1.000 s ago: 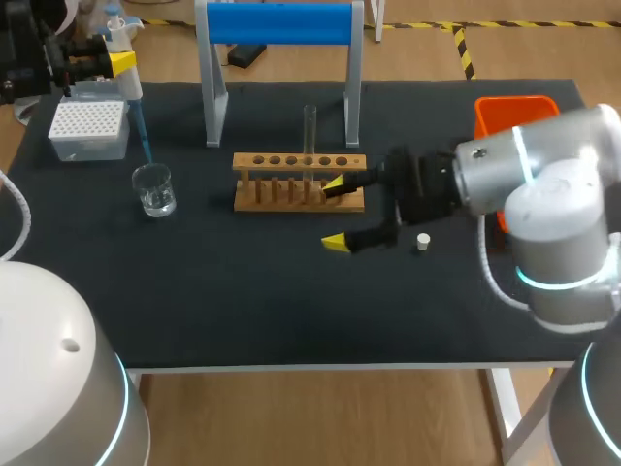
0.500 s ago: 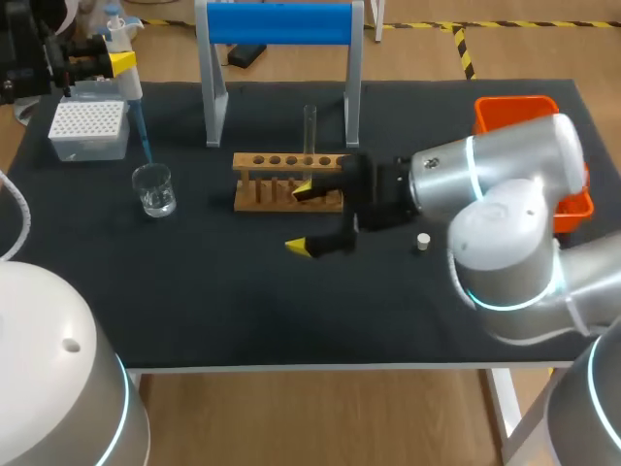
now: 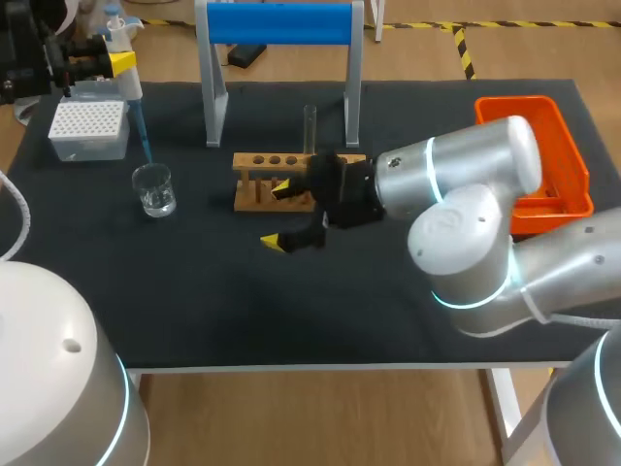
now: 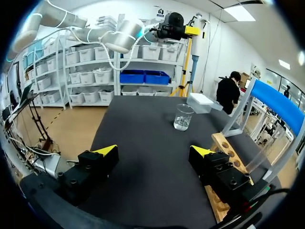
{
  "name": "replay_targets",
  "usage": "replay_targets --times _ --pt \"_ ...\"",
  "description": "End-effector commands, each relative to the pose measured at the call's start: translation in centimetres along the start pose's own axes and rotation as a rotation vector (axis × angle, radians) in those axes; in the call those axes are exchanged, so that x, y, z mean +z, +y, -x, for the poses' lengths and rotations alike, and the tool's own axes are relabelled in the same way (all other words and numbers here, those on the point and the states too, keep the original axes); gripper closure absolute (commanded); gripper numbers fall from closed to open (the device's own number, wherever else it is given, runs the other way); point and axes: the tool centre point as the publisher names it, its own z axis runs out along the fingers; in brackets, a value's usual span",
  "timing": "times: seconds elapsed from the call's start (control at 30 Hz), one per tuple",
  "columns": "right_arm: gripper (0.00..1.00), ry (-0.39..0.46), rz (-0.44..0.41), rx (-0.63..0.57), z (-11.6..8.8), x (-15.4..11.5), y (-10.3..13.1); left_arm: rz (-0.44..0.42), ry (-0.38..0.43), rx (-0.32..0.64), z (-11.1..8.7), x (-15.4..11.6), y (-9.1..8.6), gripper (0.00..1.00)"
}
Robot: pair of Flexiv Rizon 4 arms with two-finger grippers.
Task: Invert the test tube, pick up the pipette, mount the tip to pipette, aspirate from beaker and dispense into the tube, eject the tip, return the pipette, and cap with the stopper.
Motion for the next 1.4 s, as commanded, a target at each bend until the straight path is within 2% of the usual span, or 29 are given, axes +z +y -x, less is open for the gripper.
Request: replay_targets --times 0.03,0.37,1.4 --pt "0.00 -0.012 0.007 0.000 0.24 2.26 0.25 -0.001 0.000 0.001 0.04 0.02 0.03 1.00" --pt "0.00 -0.015 0.011 -0.010 0.63 3.04 0.92 -0.001 0.000 0.001 0.04 0.02 0.03 1.00" --pt "0.00 -0.015 0.011 -0.010 0.62 3.04 0.94 -0.001 0.000 0.001 0.04 0.02 0.03 1.00"
